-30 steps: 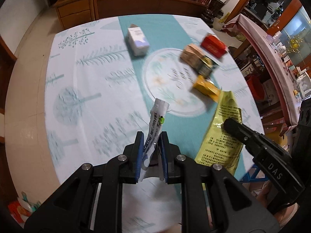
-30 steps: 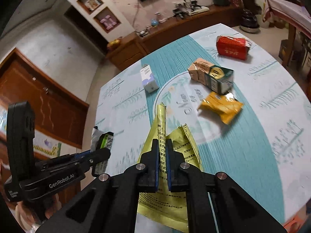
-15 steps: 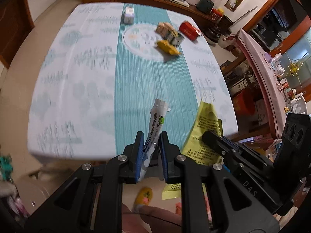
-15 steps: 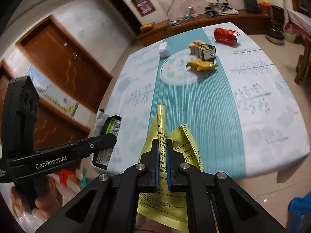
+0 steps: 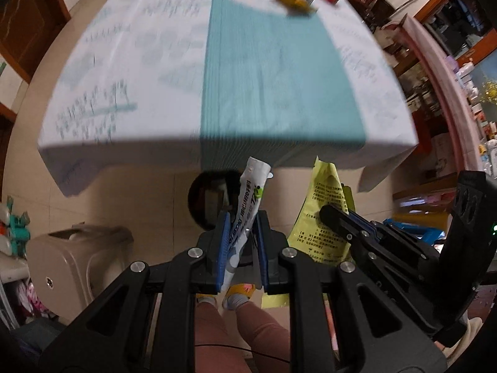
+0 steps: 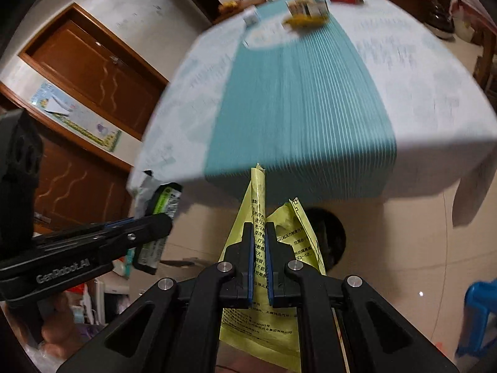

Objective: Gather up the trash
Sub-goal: 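Lower both items into the black bin and open both tools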

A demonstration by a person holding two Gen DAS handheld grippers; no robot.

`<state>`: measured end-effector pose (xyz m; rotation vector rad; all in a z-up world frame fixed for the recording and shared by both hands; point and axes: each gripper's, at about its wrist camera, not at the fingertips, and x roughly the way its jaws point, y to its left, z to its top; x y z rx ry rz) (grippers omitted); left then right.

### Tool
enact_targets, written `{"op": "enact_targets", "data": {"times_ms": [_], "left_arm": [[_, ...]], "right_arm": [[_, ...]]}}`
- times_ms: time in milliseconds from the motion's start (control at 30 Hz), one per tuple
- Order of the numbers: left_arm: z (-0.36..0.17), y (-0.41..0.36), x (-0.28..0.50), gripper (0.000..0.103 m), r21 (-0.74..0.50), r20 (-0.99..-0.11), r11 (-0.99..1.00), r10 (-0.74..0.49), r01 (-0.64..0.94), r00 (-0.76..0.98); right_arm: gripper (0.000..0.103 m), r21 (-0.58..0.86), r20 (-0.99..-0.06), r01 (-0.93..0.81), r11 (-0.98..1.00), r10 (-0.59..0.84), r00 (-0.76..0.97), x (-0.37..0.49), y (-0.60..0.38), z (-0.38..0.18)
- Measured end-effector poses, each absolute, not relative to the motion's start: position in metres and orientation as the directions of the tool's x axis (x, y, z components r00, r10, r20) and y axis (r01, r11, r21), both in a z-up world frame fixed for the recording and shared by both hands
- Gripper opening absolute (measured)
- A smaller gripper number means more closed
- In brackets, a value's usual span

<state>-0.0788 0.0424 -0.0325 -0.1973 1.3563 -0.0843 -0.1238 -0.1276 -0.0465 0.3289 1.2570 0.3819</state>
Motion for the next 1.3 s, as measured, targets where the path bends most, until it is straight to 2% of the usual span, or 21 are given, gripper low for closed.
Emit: {"op": "enact_targets", "data": {"times_ms": [167, 367, 533, 733, 767, 833, 900, 967, 1100, 1300], "left_arm": [[-0.106, 0.051, -0.086, 0.014, -0.177, -0.968, 0.982, -0.163, -0.059, 0.19], [-0.206, 0.054, -0.079, 0.014, -0.132, -0.964, 0.99, -0.118, -0.046, 0.24], [-0.297, 0.052, -0.068, 0.014, -0.121, -0.963, 0.992, -0.108, -0.036, 0.248], [-0.367, 0.044, -0.06, 0.015, -0.109, -0.96, 0.994, -0.101, -0.013, 0.262], [-0.376, 0.043, -0.06, 0.015, -0.104, -0.96, 0.995, -0.098, -0.009, 0.263], [-0.391, 0.041, -0.056, 0.019, -0.093, -0.964, 0.996, -0.089, -0.006, 0.252], [-0.406, 0.039, -0.055, 0.035, -0.093, -0.969, 0.996, -0.091, 0.0, 0.23], [-0.419, 0.038, -0.055, 0.038, -0.095, -0.972, 0.995, -0.091, -0.008, 0.215], [-0.433, 0.039, -0.052, 0.043, -0.103, -0.98, 0.994, -0.096, -0.031, 0.173], [-0.412, 0.047, -0.057, 0.043, -0.114, -0.978, 0.993, -0.108, -0.027, 0.178]], "right_arm": [[0.006, 0.386, -0.889, -0.08, 0.919, 0.393, 0.236, -0.138, -0.112, -0.126], [0.006, 0.297, -0.899, -0.085, 0.951, 0.308, 0.311, -0.149, -0.098, -0.226], [0.006, 0.286, -0.891, -0.072, 0.956, 0.293, 0.347, -0.151, -0.092, -0.309], [0.006, 0.287, -0.883, -0.096, 0.953, 0.302, 0.36, -0.146, -0.089, -0.384], [0.007, 0.289, -0.883, -0.098, 0.952, 0.305, 0.356, -0.151, -0.091, -0.391], [0.015, 0.302, -0.889, -0.097, 0.948, 0.317, 0.329, -0.145, -0.089, -0.411], [0.027, 0.328, -0.892, -0.092, 0.94, 0.34, 0.299, -0.146, -0.09, -0.428], [0.036, 0.33, -0.896, -0.097, 0.939, 0.344, 0.283, -0.139, -0.086, -0.438], [0.038, 0.309, -0.905, -0.118, 0.944, 0.33, 0.27, -0.134, -0.079, -0.45], [0.038, 0.292, -0.915, -0.111, 0.95, 0.311, 0.258, -0.136, -0.082, -0.425]]}}
